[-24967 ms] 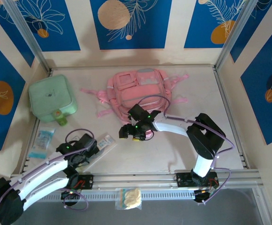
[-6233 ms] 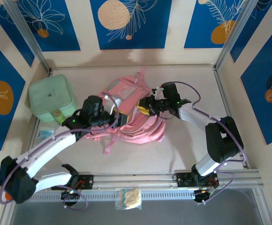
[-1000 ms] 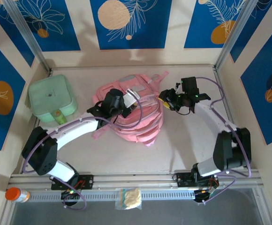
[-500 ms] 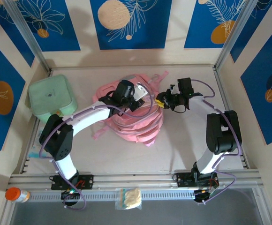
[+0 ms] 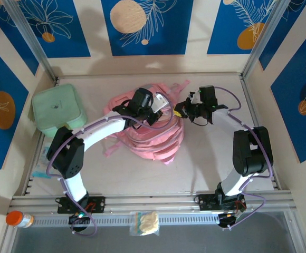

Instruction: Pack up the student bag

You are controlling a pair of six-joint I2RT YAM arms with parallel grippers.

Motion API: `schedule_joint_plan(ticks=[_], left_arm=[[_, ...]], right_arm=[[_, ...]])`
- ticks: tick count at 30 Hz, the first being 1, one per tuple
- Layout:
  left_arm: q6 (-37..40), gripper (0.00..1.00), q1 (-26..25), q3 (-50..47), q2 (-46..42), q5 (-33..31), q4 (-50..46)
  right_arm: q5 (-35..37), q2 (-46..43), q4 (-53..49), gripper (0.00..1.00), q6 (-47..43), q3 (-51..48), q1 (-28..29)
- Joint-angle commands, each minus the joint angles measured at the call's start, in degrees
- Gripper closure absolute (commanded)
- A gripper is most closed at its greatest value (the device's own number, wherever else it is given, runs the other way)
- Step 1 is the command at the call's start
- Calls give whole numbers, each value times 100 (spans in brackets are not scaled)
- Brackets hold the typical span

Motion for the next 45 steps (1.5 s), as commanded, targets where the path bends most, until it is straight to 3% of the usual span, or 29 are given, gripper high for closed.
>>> schedule_joint_plan(ticks=[1, 5, 10, 15, 20, 23, 26, 32, 37, 41, 45], left_arm=[[-462, 100, 30, 330, -151, 327, 77], [-598, 100, 32, 481, -191, 277, 2], [-952, 100, 34, 596, -157, 563, 26], [-1466, 100, -19, 588, -152, 873, 241], [-1622, 100, -59, 472, -273, 946, 179], [-1684, 100, -71, 225, -383, 971, 354], [-1897, 100, -73, 177, -346, 1042, 485], [-2429, 100, -66, 202, -328, 1011, 989], [-2801, 100, -65, 221, -250, 1291, 1147], [-2937, 100, -86, -228, -319, 1372, 1429], [-2932, 100, -73, -436, -388, 1301, 1463]], right_arm=[[-404, -207, 159, 100, 264, -52, 388], [-58, -86, 368, 100, 518, -176, 631], [-105, -35, 1497, 100, 1366, -477, 987], [740, -327, 1755, 100, 1928, -648, 1459], [829, -712, 2547, 100, 2699, -914, 1346], [725, -727, 2298, 100, 2672, -628, 1409], [1190, -603, 1836, 100, 2287, -515, 1702], [1246, 90, 2461, 100, 2057, -884, 1836], [1959, 178, 1721, 100, 1421, -836, 2172], [1482, 207, 2335, 100, 1678, -950, 2174], [1431, 21, 2086, 100, 1680, -838, 2357]])
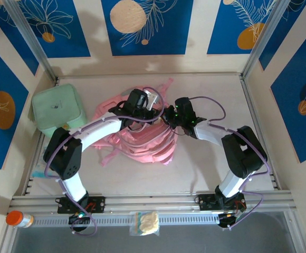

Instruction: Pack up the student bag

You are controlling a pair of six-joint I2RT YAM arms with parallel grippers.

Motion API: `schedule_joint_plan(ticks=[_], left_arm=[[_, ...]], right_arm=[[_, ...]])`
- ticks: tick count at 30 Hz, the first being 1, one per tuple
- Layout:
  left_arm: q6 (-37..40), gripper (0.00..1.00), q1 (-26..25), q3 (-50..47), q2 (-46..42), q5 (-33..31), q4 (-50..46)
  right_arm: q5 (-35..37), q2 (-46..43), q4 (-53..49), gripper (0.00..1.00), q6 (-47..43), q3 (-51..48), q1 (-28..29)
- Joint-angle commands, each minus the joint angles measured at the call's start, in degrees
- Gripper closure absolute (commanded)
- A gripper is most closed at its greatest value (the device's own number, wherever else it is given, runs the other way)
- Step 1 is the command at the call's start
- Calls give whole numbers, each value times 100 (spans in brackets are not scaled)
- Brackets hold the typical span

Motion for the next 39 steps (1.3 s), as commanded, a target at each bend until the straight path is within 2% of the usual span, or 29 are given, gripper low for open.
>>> schedule_joint_plan(ticks=[1, 3, 5, 7, 13, 15, 19, 21, 28, 30, 33, 39], left_arm=[[-175, 100, -233, -30, -225, 705, 1252], [-206, 100, -179, -151, -290, 603, 1314], [-276, 100, -115, -251, -324, 630, 1371], [-244, 100, -98, -295, -333, 705, 1367], [-190, 100, -100, -525, -375, 999, 1324], [-165, 100, -100, -669, -389, 1170, 1381], [-173, 100, -94, -876, -341, 1245, 1371], [-173, 100, -99, -839, -240, 1354, 1163], [217, 100, -161, -1213, -151, 1108, 610], [246, 100, -197, -1363, -83, 1127, 704], [355, 93, -202, -1378, 51, 847, 431], [479, 84, -210, -1563, 31, 724, 343]], right_arm=[[-1314, -70, 74, 100, -33, -5, 635], [-1583, 30, 470, 100, 112, -127, 472], [-1755, 60, 961, 94, 341, -315, 289], [-1931, 77, 1128, 90, 375, -313, 180], [-2253, 156, 1280, 86, 506, -443, -42], [-2338, 221, 1779, 86, 748, -677, -135], [-2533, 326, 2271, 95, 978, -924, -218], [-2478, 265, 2173, 100, 1007, -1036, -274], [-2401, -129, 1720, 100, 784, -1294, -599], [-2518, -170, 1631, 100, 672, -1271, -675], [-2548, -414, 1431, 100, 491, -1318, -782], [-2142, -1445, -108, 100, -171, -1379, -1173]])
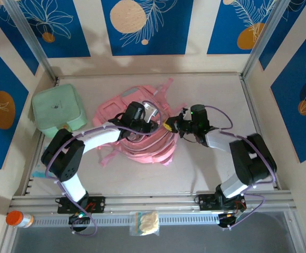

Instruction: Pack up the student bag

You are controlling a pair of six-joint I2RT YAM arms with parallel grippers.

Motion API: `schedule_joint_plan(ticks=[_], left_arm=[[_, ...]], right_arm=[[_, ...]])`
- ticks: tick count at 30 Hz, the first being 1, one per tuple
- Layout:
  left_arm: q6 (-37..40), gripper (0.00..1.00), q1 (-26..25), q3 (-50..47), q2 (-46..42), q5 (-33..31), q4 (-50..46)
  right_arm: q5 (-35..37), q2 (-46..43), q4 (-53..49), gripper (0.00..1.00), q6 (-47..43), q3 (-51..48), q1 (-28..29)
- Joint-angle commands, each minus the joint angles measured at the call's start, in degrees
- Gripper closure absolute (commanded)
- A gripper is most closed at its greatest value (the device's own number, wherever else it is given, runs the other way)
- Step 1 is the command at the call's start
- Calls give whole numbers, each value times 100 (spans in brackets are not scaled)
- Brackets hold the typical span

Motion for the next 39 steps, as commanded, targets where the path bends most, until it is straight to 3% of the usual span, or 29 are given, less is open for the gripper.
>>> schedule_joint_plan(ticks=[1, 8, 12, 16, 19, 21, 28, 30, 34, 39], left_arm=[[163, 81, -156, -185, 178, 229, -712], [389, 56, -156, 8, -10, 334, -1046], [394, 62, -161, 38, -183, 320, -1066], [432, 53, -170, 212, -268, 239, -1344], [469, 51, -193, 86, -656, 111, -1445], [588, 42, -257, 57, -787, -24, -1609], [954, 29, -587, 261, -425, -823, -1709], [1026, 29, -629, 373, -290, -1118, -1776], [951, 41, -624, 379, -472, -1781, -1499], [665, 70, -415, 354, -661, -2022, -1221]], right_arm=[[168, -637, -1028, 100, -613, -7, -291], [478, -567, -2623, 100, -1528, 831, -463], [543, -141, -3287, 100, -1755, 1181, -418], [595, 52, -3290, 100, -1950, 1243, -390], [142, 293, -3051, 100, -1933, 1264, -514], [52, 459, -3114, 100, -2017, 1411, -462], [-341, 1043, -2780, 100, -1856, 1829, -329], [-250, 967, -2800, 100, -1869, 1891, -228], [-552, 959, -2482, 100, -1840, 1929, -171], [-574, 1061, -2205, 100, -1869, 1900, -98]])
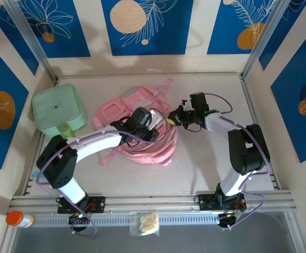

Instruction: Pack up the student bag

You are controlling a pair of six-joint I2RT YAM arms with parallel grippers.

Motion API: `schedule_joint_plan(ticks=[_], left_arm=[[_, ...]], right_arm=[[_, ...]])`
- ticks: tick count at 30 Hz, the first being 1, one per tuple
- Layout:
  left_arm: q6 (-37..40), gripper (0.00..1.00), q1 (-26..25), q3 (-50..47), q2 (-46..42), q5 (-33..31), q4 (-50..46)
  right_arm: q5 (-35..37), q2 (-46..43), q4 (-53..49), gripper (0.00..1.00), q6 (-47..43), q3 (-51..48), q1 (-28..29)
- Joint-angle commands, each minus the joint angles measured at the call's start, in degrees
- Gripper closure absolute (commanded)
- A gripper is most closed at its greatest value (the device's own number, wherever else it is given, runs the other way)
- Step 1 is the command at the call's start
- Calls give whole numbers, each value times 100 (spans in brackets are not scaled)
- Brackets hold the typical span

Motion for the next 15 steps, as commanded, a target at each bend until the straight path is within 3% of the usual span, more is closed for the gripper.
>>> schedule_joint_plan(ticks=[1, 6, 11, 15], left_arm=[[-249, 77, 204, 155, -143, -363, 138], [-334, 100, 226, 179, -280, 119, 398], [-637, 100, 231, 261, -492, 166, 509], [-741, 100, 237, 189, -598, 590, 885]], right_arm=[[-443, 130, 444, 100, 27, 113, 133], [-619, 362, 884, 100, 27, 228, 331], [-521, 535, 1249, 100, 176, 100, 412], [-482, 674, 1486, 100, 277, 123, 545]])
